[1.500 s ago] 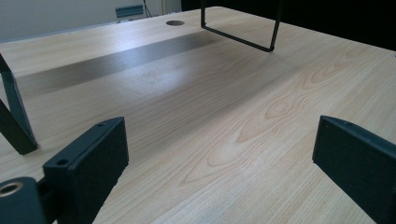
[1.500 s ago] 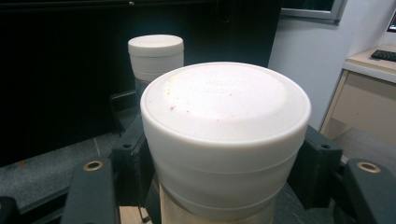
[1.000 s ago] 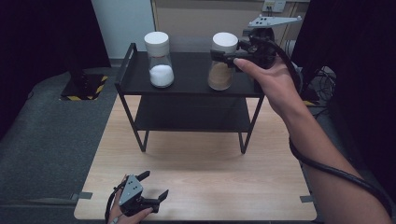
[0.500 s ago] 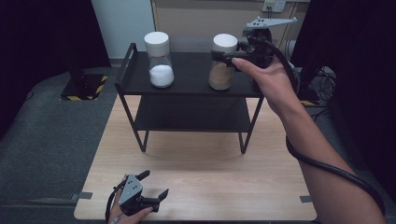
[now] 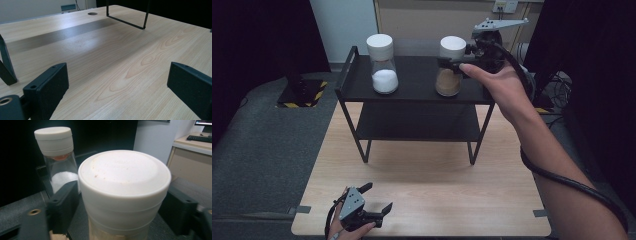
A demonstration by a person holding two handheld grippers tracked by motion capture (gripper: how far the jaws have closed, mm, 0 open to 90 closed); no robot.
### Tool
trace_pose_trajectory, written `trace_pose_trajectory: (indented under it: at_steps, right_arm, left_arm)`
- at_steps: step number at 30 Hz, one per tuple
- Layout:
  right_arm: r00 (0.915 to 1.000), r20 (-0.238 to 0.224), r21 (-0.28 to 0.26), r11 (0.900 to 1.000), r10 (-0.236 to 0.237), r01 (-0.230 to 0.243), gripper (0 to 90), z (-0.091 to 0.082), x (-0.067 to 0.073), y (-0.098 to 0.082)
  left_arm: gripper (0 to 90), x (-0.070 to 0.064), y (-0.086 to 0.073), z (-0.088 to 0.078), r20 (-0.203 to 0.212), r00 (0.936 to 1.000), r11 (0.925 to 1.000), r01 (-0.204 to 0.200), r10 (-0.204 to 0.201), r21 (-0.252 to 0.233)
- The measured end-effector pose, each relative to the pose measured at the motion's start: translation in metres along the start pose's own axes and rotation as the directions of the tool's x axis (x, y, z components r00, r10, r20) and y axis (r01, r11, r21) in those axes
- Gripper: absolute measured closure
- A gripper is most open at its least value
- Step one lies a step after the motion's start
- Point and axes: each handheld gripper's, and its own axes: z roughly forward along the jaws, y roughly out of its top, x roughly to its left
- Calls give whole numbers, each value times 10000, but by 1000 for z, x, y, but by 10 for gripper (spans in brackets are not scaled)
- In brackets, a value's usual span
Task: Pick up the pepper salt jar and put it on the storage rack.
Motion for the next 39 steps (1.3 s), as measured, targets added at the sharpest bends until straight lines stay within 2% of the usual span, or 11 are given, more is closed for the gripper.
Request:
trace_pose_trajectory:
  at_steps: [3, 10, 14, 16, 20, 23, 27, 33, 35, 36, 39]
  right_arm:
    - [9996, 267, 110, 9999, -60, 57, 113, -5, 5, 1]
    - [9987, 455, 207, 9996, -220, 210, 80, -28, 12, -5]
    - [9988, 459, 59, 9998, -185, 183, 65, -44, 14, -13]
    - [9995, 284, -56, 9999, -108, 110, 67, -52, 14, -18]
    - [9995, 169, -62, 9996, -282, 283, 58, -65, 20, -27]
    - [9995, 105, -450, 9985, -295, 300, 55, -76, 24, -38]
    - [9983, -184, -989, 9937, -556, 535, 52, -86, 30, -54]
    - [9936, -417, -1838, 9783, -1052, 959, 45, -89, 36, -89]
    - [9931, -591, -2105, 9737, -1015, 870, 50, -89, 38, -103]
    - [9931, -591, -2105, 9737, -1015, 870, 50, -89, 38, -103]
    - [9915, -649, -2412, 9659, -1125, 938, 47, -90, 44, -128]
  left_arm:
    - [29, 0, 0, 0, -13, 10000, 10000, -10, 10, 0]
    - [29, -1, 0, -1, -114, 9999, 10000, -54, 53, -57]
    - [28, -3, 1, -1, -74, 9999, 10000, -82, 82, -35]
    - [28, -4, 1, -2, -93, 9999, 9999, -119, 118, -55]
    - [28, -5, 1, -4, -161, 9999, 9998, -48, 46, -167]
    - [28, -5, 1, -5, -199, 9998, 9998, -61, 57, -202]
    - [29, -5, -1, -5, -234, 9997, 9995, 17, -24, -306]
    - [28, -5, -2, -4, -196, 9998, 9996, 53, -58, -275]
    - [28, -5, -3, -4, -144, 9998, 9994, 159, -163, -319]
    - [28, -5, -3, -4, -144, 9998, 9994, 159, -163, -319]
    - [28, -5, -3, -4, -92, 9998, 9991, 197, -201, -379]
